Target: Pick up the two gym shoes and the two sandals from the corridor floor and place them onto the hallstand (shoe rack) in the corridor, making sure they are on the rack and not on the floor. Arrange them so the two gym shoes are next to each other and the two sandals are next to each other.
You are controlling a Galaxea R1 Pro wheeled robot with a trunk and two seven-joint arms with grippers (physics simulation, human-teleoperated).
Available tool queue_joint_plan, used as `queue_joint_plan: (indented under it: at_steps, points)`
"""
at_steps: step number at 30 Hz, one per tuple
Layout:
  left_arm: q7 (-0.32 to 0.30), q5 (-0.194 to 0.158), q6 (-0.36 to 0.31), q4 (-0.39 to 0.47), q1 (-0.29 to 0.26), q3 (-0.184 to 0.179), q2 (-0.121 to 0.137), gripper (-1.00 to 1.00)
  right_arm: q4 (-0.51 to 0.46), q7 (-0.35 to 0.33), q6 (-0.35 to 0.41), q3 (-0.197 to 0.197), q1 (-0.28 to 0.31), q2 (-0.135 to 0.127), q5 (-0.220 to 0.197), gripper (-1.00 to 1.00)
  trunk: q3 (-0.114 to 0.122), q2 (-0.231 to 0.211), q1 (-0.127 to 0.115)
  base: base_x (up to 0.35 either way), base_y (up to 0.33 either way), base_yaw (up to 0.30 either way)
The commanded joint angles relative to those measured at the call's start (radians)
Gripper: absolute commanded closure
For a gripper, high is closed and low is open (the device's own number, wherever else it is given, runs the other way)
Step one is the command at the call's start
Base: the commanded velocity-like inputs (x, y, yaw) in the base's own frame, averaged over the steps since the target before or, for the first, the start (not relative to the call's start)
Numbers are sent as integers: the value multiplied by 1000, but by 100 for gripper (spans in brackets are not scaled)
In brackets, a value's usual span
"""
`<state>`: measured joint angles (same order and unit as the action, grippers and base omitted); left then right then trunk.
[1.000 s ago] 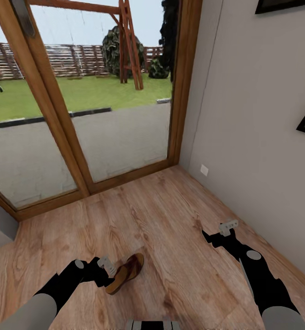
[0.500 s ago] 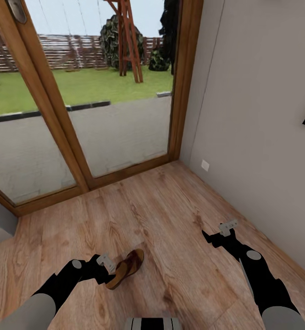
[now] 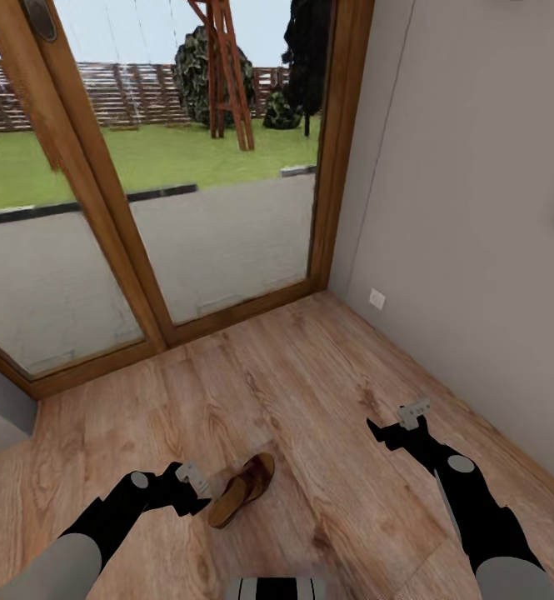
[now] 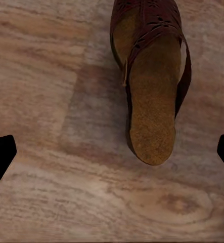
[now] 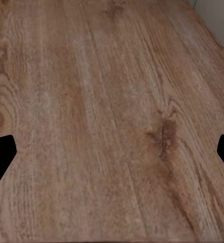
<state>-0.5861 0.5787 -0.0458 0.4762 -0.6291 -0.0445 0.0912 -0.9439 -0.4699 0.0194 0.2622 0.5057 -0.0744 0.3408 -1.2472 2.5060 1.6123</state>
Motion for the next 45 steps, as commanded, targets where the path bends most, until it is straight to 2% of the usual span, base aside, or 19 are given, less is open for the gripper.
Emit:
queue_joint_plan:
  at_steps: [1,13,23,39,45]
  points:
    - [-2,0,-5,2,0,-5,1,-100,-2,-7,2,3,1,1,7,-100,-1,0,0,0,221,-236]
    - [0,1,-6,2,0,-6,0,-100,-2,-7,2,3,1,1,7,-100,-1,0,0,0,42,-176]
    - [1,1,-6,1,0,-6,-1,-100,-3,-7,2,3,1,1,7,-100,-1,0,0,196,30,-9]
    - [8,1,-6,-9,1,-8,-1,-100,-10,-7,4,3,1,1,7,-100,-1,0,0,15,3,0]
    - [9,1,-5,-17,3,-8,1,-100,-10,-7,4,3,1,1,7,-100,-27,2,3,0,0,0]
